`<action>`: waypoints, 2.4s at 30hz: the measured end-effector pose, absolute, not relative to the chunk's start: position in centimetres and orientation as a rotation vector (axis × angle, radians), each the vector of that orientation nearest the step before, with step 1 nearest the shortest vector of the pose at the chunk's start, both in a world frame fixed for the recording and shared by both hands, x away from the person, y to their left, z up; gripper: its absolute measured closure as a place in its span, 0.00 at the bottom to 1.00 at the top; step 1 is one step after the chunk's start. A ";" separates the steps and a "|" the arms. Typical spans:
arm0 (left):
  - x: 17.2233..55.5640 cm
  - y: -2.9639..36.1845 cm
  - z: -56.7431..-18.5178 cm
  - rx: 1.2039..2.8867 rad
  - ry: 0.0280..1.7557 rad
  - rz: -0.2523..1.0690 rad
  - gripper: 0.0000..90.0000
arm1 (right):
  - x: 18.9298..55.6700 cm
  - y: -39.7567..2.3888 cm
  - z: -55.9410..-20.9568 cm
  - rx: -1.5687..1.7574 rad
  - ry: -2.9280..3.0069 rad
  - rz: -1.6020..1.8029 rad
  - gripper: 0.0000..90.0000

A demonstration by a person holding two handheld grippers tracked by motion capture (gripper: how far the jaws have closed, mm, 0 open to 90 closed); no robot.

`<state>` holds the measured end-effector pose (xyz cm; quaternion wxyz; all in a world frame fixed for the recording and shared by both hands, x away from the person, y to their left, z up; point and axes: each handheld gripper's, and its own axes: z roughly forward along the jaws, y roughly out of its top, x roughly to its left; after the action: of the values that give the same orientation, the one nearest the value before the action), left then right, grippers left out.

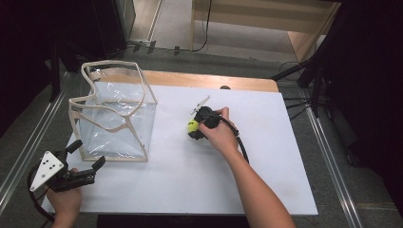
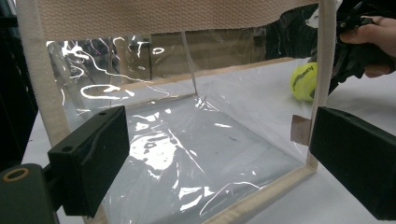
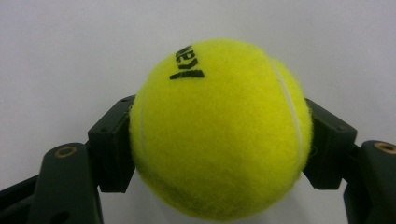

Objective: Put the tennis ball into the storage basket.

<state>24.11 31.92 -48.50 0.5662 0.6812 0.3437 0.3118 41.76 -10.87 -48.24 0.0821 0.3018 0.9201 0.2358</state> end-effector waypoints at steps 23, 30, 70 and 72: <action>24.1 31.9 -48.5 1.603 0.806 0.734 0.06 | 41.0 -8.8 -47.7 0.812 2.782 0.744 0.27; 24.1 31.9 -48.5 1.602 0.806 0.734 0.06 | 40.7 -7.9 -47.6 0.815 2.791 0.766 0.27; 24.1 31.9 -48.5 1.592 0.807 0.730 0.06 | 39.5 -2.7 -47.2 0.654 2.881 0.865 0.27; 24.1 31.9 -48.5 1.592 0.806 0.731 0.06 | 39.4 -2.4 -47.1 0.638 2.896 0.875 0.27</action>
<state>24.11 31.94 -48.51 0.5701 0.6783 0.3436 0.3113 39.44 -2.39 -47.12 0.0249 0.2064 0.9363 0.2830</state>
